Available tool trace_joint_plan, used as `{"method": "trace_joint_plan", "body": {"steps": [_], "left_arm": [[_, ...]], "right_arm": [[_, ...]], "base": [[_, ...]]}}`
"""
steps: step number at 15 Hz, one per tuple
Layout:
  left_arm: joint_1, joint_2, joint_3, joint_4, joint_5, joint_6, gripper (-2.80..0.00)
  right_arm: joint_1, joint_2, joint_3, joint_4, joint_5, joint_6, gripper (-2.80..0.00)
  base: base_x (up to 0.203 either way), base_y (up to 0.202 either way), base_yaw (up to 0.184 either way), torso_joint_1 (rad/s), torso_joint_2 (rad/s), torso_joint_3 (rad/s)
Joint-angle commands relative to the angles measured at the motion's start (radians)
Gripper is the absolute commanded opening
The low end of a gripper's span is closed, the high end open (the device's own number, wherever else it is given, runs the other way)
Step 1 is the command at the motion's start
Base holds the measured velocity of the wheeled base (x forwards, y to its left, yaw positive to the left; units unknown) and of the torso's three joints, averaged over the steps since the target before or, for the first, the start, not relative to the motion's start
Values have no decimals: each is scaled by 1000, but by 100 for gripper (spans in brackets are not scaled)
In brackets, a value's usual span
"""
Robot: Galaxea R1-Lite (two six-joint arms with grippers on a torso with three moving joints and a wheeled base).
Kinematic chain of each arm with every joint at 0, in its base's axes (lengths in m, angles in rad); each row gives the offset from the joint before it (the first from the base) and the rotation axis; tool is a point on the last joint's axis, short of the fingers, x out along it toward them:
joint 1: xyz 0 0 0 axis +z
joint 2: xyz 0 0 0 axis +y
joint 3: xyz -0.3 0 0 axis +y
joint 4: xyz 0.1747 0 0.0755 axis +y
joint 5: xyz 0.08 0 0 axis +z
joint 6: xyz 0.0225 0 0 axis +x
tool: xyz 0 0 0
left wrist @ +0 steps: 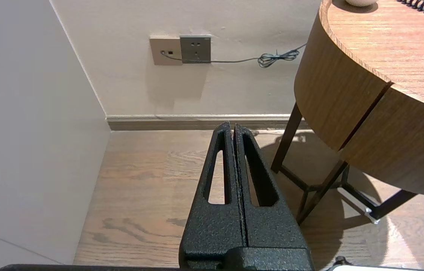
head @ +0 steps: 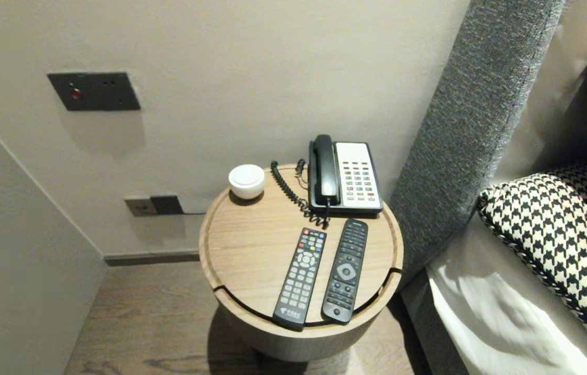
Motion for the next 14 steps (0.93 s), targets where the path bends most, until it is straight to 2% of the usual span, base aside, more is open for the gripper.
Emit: {"method": "trace_joint_plan", "body": {"steps": [1, 14], "left_arm": [[0, -2, 0, -1, 1, 0, -280], [0, -2, 0, -1, 1, -1, -280]], "right_arm": [[2, 1, 40, -9, -1, 1, -280], [0, 3, 40, -7, -2, 7, -280]], "base": [[0, 0, 0, 0, 0, 0], [0, 0, 0, 0, 0, 0]]}}
